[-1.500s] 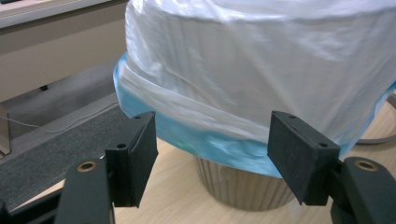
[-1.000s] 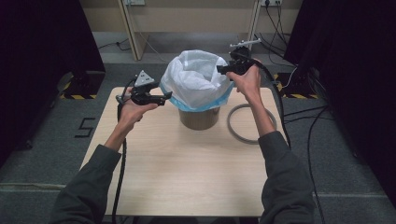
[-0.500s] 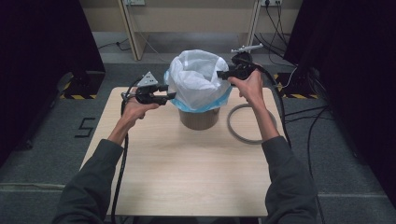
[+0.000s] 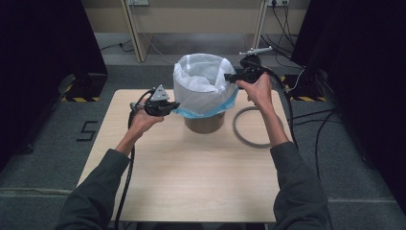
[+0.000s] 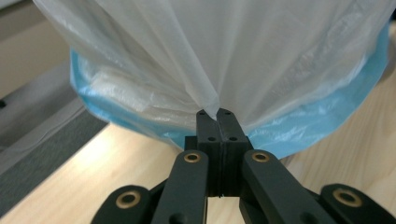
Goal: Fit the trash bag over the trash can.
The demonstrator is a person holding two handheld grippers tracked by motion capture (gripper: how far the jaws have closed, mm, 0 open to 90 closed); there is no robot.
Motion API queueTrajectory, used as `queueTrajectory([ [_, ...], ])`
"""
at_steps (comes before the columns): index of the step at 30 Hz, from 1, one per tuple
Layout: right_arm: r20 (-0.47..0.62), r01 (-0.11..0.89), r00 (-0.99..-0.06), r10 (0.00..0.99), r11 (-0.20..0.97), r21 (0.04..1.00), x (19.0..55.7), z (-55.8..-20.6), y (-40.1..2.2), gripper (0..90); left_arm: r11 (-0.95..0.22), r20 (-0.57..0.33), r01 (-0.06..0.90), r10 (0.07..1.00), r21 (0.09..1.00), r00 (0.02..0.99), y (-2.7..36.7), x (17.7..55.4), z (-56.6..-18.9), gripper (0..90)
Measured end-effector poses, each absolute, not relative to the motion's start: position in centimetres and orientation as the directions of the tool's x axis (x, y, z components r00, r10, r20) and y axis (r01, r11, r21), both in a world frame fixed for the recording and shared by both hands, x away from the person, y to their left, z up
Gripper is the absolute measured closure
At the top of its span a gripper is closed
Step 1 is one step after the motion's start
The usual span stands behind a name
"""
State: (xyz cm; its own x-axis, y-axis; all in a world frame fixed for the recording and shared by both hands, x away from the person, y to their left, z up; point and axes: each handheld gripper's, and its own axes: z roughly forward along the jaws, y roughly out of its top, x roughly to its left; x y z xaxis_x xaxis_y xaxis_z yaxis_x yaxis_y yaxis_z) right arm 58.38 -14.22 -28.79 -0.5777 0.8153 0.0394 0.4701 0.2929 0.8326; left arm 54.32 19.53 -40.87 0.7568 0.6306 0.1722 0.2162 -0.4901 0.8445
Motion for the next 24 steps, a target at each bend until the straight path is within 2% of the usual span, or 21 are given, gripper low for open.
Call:
queueTrajectory([
  [7, 0.029, 0.467, -0.577, 0.816, 0.301, 0.832, 58.3, -28.7, -14.2, 42.9, -0.493, 0.168, 0.232, 0.639, 0.838, 0.751, 19.8, 54.1, -41.6, 87.4],
  [10, 0.038, 0.466, -0.574, 0.818, 0.287, 0.837, 58.3, -28.5, -14.3, 42.7, -0.489, 0.171, 0.224, 0.638, 0.843, 0.751, 19.9, 53.5, -41.1, 75.5],
  [12, 0.041, 0.459, -0.577, 0.816, 0.282, 0.843, 58.2, -28.3, -14.5, 42.6, -0.472, 0.166, 0.232, 0.660, 0.850, 0.733, 20.1, 53.0, -40.6, 59.3],
  [16, 0.028, 0.451, -0.576, 0.817, 0.289, 0.844, 58.1, -27.9, -14.6, 41.6, -0.388, 0.122, 0.247, 0.717, 0.888, 0.687, 20.9, 51.5, -39.3, 38.1],
  [20, 0.025, 0.436, -0.584, 0.811, 0.288, 0.853, 57.8, -27.0, -14.1, 40.9, -0.361, 0.103, 0.265, 0.741, 0.894, 0.664, 21.6, 49.8, -38.5, 27.3],
  [24, 0.020, 0.419, -0.595, 0.803, 0.289, 0.861, 57.6, -25.9, -13.2, 40.2, -0.325, 0.066, 0.277, 0.747, 0.904, 0.662, 22.3, 47.5, -39.1, 24.3],
])
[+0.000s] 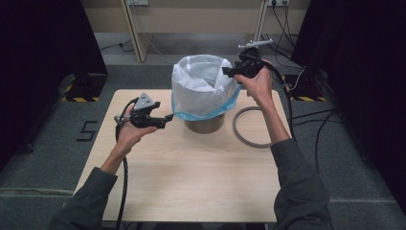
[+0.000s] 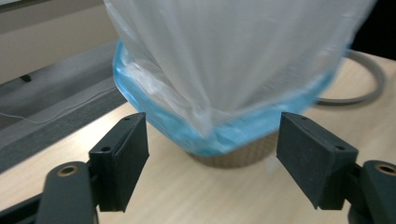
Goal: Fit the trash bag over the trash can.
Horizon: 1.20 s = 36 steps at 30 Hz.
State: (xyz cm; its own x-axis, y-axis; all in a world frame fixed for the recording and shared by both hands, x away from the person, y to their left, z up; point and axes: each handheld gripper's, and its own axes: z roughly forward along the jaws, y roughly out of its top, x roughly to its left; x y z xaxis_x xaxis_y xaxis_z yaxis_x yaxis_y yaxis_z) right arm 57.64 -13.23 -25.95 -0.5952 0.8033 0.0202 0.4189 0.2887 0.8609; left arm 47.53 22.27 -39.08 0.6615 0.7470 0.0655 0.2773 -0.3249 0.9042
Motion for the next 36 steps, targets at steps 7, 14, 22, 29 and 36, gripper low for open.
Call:
queueTrajectory([
  [7, 0.016, 0.407, -0.616, 0.787, 0.301, 0.862, 58.1, -25.0, -10.9, 39.1, -0.254, -0.019, 0.334, 0.770, 0.907, 0.638, 23.1, 44.3, -43.2, 18.5],
  [14, 0.024, 0.415, -0.644, 0.764, 0.323, 0.851, 59.3, -24.4, -7.4, 38.4, -0.323, -0.026, 0.419, 0.766, 0.849, 0.642, 22.9, 42.7, -48.5, 19.7],
  [22, 0.020, 0.431, -0.655, 0.755, 0.352, 0.831, 61.7, -24.6, -3.7, 37.6, -0.401, -0.022, 0.489, 0.756, 0.775, 0.654, 22.8, 41.8, -52.1, 21.2],
  [29, 0.009, 0.487, -0.630, 0.777, 0.386, 0.783, 64.6, -26.8, -1.8, 37.2, -0.438, 0.028, 0.486, 0.765, 0.756, 0.644, 22.6, 41.3, -52.1, 22.1],
  [36, 0.014, 0.543, -0.613, 0.790, 0.408, 0.734, 66.7, -29.2, -0.6, 37.8, -0.414, -0.015, 0.520, 0.772, 0.747, 0.636, 23.0, 41.4, -52.2, 18.4],
])
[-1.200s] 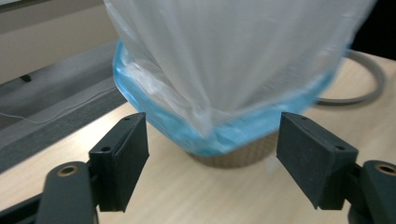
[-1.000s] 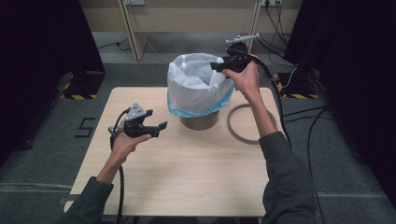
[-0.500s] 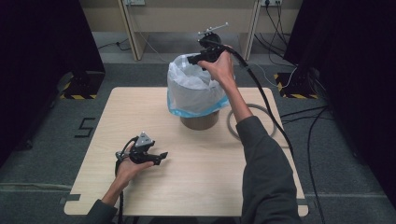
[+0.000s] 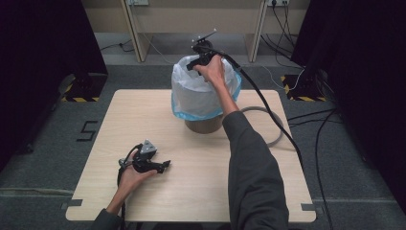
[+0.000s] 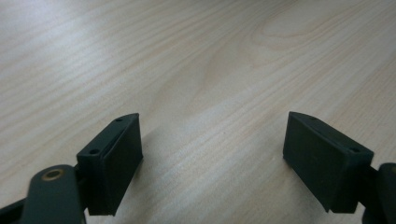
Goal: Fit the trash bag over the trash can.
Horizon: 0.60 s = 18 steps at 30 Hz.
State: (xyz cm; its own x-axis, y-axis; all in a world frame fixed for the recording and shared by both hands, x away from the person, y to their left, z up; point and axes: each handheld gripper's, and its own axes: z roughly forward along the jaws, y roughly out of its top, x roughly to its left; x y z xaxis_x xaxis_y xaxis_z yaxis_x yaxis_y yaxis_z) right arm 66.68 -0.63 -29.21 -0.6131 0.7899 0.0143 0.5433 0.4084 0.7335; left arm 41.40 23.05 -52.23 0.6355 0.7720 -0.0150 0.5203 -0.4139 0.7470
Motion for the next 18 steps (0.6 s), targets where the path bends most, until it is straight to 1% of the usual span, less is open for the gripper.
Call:
queueTrajectory([
  [2, 0.019, 0.560, -0.607, 0.795, 0.411, 0.719, 67.0, -29.9, -0.4, 38.3, -0.414, -0.015, 0.520, 0.771, 0.747, 0.636, 23.1, 41.4, -52.2, 18.4],
  [4, 0.000, 0.568, -0.605, 0.796, 0.432, 0.700, 67.3, -30.6, -0.2, 38.1, -0.414, -0.015, 0.520, 0.771, 0.747, 0.636, 23.1, 41.4, -52.2, 18.3],
  [7, -0.020, 0.572, -0.602, 0.798, 0.450, 0.686, 67.3, -30.9, 0.0, 38.1, -0.414, -0.015, 0.520, 0.771, 0.747, 0.636, 23.1, 41.4, -52.2, 18.4],
  [13, 0.017, 0.527, -0.608, 0.794, 0.387, 0.757, 65.9, -28.7, -0.9, 39.0, -0.414, -0.016, 0.520, 0.772, 0.747, 0.636, 23.1, 41.4, -52.2, 18.3],
  [18, 0.045, 0.496, -0.637, 0.770, 0.365, 0.788, 64.8, -28.0, -1.0, 39.2, -0.414, -0.015, 0.520, 0.772, 0.747, 0.636, 23.1, 41.4, -52.2, 18.3],
])
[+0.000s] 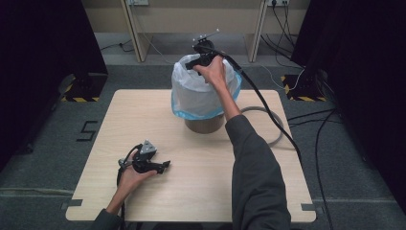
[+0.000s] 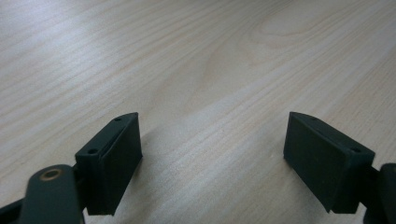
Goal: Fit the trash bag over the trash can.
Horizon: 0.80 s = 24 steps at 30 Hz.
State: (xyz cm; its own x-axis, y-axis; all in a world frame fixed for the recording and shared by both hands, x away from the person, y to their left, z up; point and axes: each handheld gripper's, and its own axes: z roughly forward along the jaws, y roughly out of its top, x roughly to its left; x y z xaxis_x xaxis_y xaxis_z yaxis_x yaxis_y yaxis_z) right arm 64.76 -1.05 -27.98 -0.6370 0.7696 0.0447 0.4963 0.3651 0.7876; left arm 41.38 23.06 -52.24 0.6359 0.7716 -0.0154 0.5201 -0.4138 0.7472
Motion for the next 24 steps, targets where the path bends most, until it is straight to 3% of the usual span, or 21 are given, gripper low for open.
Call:
queueTrajectory([
  [12, 0.055, 0.535, -0.690, 0.722, 0.458, 0.710, 64.5, -30.3, 1.0, 38.5, -0.414, -0.016, 0.521, 0.771, 0.746, 0.636, 23.1, 41.4, -52.2, 18.3],
  [24, 0.070, 0.476, -0.633, 0.771, 0.317, 0.820, 63.6, -25.6, -3.2, 38.1, -0.414, -0.016, 0.520, 0.771, 0.747, 0.636, 23.1, 41.4, -52.2, 18.3],
])
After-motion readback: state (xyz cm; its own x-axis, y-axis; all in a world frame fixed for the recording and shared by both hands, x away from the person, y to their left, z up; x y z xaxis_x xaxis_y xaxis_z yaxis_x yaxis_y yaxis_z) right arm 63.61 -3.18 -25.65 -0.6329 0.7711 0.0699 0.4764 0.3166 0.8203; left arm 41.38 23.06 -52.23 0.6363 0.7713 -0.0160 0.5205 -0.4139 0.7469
